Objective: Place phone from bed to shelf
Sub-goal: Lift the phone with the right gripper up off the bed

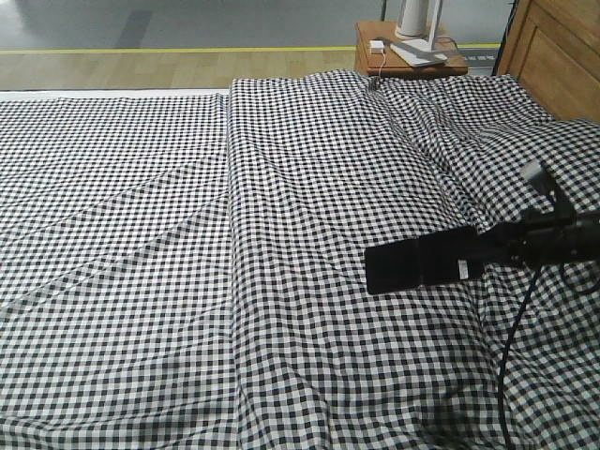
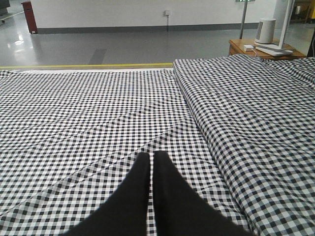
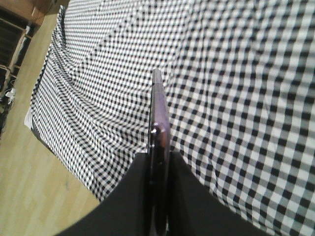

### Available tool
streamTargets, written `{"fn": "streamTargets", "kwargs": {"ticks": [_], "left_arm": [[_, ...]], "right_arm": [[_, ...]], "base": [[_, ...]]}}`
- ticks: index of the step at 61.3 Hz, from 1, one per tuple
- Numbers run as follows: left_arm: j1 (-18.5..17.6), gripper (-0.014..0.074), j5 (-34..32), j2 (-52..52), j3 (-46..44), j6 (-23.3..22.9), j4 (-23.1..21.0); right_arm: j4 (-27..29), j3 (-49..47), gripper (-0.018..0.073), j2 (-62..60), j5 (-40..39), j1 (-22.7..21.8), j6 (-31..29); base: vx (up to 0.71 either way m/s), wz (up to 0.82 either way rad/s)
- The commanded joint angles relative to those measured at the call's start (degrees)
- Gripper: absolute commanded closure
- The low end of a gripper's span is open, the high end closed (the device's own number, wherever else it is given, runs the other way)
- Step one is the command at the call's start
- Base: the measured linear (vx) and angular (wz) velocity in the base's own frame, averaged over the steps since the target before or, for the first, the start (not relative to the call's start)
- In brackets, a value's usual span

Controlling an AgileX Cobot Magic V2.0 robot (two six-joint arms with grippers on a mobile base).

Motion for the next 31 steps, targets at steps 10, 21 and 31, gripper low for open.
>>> {"fn": "streamTargets", "kwargs": {"ticks": [10, 21, 31], "left_arm": [[-0.3, 0.0596, -3.9, -0.4, 0.2, -0.2, -0.5], [-0.3, 0.0596, -3.9, -0.4, 0.2, -0.2, -0.5], [-0.3, 0.0596, -3.9, -0.4, 0.2, -0.2, -0.5]], "right_arm": [[2.1, -0.9, 0.0561, -12.6, 8.1, 1.9, 1.7], [-0.1, -0.9, 0.0561, -18.0, 8.1, 8.3, 2.4], [0.7, -0.9, 0.0561, -21.6, 8.1, 14.2, 2.9]], "base": [[0.0, 0.0], [0.0, 0.0], [0.0, 0.0]]}}
